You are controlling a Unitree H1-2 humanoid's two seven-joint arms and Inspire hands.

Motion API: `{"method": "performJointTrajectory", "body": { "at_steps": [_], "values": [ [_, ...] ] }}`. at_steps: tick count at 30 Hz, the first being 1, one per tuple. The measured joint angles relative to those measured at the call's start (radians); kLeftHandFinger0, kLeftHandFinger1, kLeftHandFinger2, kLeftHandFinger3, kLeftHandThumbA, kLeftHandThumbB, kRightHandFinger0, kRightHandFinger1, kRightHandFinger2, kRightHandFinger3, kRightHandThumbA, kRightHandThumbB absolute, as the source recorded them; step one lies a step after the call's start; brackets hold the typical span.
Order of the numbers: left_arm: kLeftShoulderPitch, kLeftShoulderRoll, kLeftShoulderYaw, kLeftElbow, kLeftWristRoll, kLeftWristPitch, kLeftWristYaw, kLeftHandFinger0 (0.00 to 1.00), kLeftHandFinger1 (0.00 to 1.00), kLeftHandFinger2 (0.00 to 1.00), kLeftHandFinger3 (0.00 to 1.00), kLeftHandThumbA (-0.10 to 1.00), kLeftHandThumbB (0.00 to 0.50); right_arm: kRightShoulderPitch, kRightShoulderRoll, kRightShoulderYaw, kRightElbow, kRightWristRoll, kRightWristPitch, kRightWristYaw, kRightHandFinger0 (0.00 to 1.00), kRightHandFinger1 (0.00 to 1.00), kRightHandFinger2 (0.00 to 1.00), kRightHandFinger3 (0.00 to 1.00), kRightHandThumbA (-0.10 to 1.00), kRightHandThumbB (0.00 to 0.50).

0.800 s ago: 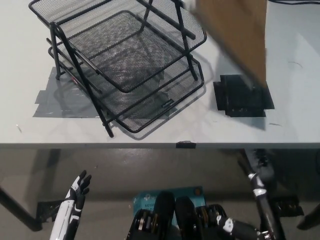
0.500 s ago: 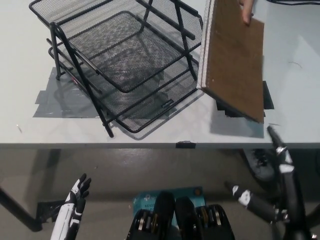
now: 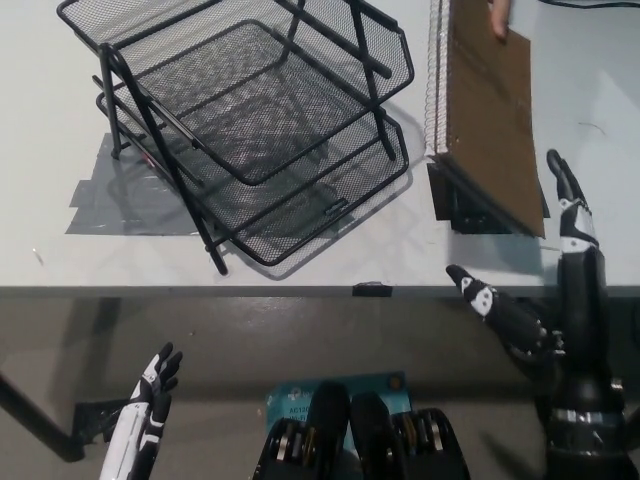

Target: A person hands a notebook to the robot and the robot grabs it with its right hand and places it in the file tray kept in the centre of the desk infront of it.

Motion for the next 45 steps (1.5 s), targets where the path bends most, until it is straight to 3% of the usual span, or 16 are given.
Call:
{"method": "performJointTrajectory", "body": {
  "at_steps": [4,11,17,27,31,33,34,35,36,37,38,39,40,43,45],
  "values": [
    [-0.007,0.000,0.000,0.000,0.003,0.000,0.000,1.00,1.00,1.00,1.00,1.00,0.357,-0.062,0.001,0.002,0.061,-0.080,0.013,-0.045,1.00,1.00,1.00,1.00,0.91,0.343],
    [-0.024,0.000,0.000,0.000,0.007,0.000,0.000,1.00,1.00,1.00,1.00,1.00,0.368,-0.181,0.001,0.010,0.210,-0.189,0.046,-0.134,1.00,1.00,1.00,1.00,1.00,0.331],
    [-0.037,0.000,0.000,0.000,0.007,0.000,0.000,1.00,1.00,1.00,1.00,1.00,0.376,-0.274,-0.017,0.007,0.334,-0.216,0.058,-0.204,1.00,1.00,1.00,1.00,0.96,0.329],
    [-0.039,0.000,0.000,-0.001,0.006,0.000,0.000,0.99,1.00,1.00,1.00,1.00,0.354,-0.370,-0.045,-0.002,0.475,-0.215,0.083,-0.278,1.00,1.00,1.00,1.00,1.00,0.342],
    [-0.039,0.000,-0.001,-0.001,0.006,0.000,0.000,1.00,1.00,1.00,1.00,1.00,0.359,-0.391,-0.047,-0.001,0.530,-0.219,0.095,-0.310,1.00,1.00,1.00,1.00,0.97,0.359],
    [-0.039,0.000,0.000,-0.001,0.005,0.000,0.000,1.00,1.00,1.00,1.00,1.00,0.371,-0.405,-0.047,0.003,0.564,-0.225,0.097,-0.334,1.00,1.00,1.00,1.00,0.90,0.361],
    [-0.039,0.000,0.000,-0.001,0.005,0.000,0.000,1.00,1.00,1.00,1.00,1.00,0.370,-0.415,-0.047,0.006,0.585,-0.228,0.097,-0.351,1.00,1.00,1.00,1.00,0.85,0.309],
    [-0.039,0.000,-0.001,-0.001,0.005,0.001,-0.001,1.00,1.00,1.00,1.00,1.00,0.369,-0.425,-0.048,0.010,0.606,-0.232,0.097,-0.372,1.00,1.00,1.00,1.00,0.83,0.319],
    [-0.039,0.000,-0.001,-0.001,0.005,0.001,-0.001,1.00,1.00,1.00,1.00,1.00,0.371,-0.431,-0.048,0.013,0.620,-0.236,0.096,-0.388,1.00,1.00,1.00,1.00,0.70,0.231],
    [-0.039,0.000,-0.001,-0.001,0.005,0.001,-0.001,1.00,1.00,1.00,1.00,1.00,0.368,-0.437,-0.049,0.015,0.635,-0.240,0.096,-0.404,0.44,0.49,0.66,0.90,0.59,0.088],
    [-0.039,0.000,-0.001,-0.001,0.004,0.002,-0.001,1.00,1.00,1.00,1.00,1.00,0.373,-0.444,-0.050,0.018,0.652,-0.243,0.094,-0.422,0.16,0.18,0.32,0.62,0.61,0.030],
    [-0.039,0.000,-0.001,-0.001,0.004,0.002,-0.001,1.00,1.00,1.00,1.00,1.00,0.374,-0.446,-0.051,0.019,0.660,-0.245,0.094,-0.430,0.03,0.04,0.16,0.49,0.65,0.026],
    [-0.039,0.000,-0.001,-0.001,0.003,0.002,-0.001,1.00,1.00,1.00,1.00,1.00,0.382,-0.456,-0.055,0.023,0.687,-0.249,0.090,-0.455,0.00,0.00,0.01,0.14,0.69,0.001],
    [-0.038,0.000,0.000,-0.001,0.000,0.002,-0.001,1.00,1.00,1.00,1.00,1.00,0.377,-0.481,-0.072,0.029,0.738,-0.253,0.079,-0.513,0.00,0.00,0.00,0.05,0.74,0.000],
    [-0.038,0.000,0.000,-0.002,-0.001,0.002,-0.001,1.00,1.00,1.00,1.00,1.00,0.378,-0.499,-0.085,0.028,0.747,-0.251,0.076,-0.545,0.00,0.00,0.12,0.08,0.85,0.000]
  ]
}}
